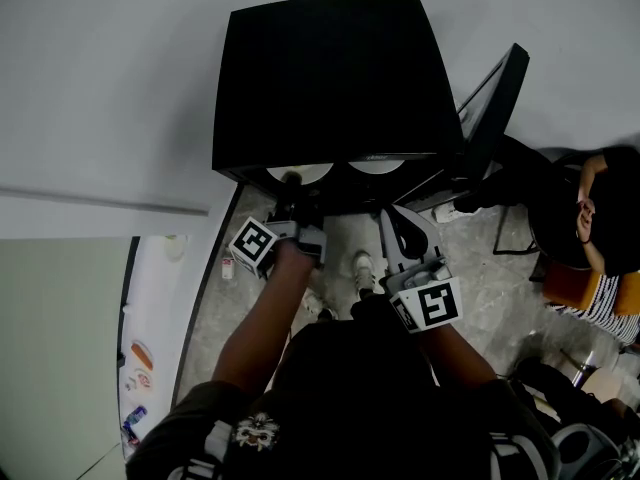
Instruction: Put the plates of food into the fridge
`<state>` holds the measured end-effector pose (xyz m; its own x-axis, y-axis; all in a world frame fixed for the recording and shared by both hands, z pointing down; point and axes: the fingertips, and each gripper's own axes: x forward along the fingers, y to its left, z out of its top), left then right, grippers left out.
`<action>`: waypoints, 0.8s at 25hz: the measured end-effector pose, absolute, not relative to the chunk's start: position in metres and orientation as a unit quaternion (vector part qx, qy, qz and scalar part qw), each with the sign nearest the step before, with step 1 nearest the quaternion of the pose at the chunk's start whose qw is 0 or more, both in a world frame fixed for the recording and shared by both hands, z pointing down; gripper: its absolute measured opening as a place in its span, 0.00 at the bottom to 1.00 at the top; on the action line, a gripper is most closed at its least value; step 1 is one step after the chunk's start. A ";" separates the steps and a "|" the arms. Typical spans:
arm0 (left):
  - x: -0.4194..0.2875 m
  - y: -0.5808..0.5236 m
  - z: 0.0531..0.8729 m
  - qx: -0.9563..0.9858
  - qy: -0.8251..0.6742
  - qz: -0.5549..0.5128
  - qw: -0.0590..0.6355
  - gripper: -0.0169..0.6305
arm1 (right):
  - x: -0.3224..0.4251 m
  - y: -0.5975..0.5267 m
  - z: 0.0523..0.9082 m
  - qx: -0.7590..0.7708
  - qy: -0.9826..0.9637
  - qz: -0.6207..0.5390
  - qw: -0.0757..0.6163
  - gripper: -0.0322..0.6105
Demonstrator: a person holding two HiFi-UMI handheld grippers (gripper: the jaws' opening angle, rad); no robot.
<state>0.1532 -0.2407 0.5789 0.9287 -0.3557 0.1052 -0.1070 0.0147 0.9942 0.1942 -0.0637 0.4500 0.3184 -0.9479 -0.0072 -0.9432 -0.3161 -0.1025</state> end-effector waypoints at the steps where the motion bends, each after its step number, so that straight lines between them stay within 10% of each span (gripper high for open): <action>1: 0.154 -0.242 0.580 0.695 -0.169 -0.089 0.693 0.08 | 0.194 -0.064 0.450 -0.810 0.584 -0.028 0.043 0.09; 20: 0.159 -0.240 0.589 0.679 -0.186 -0.099 0.703 0.08 | 0.183 -0.062 0.453 -0.807 0.588 -0.032 0.045 0.09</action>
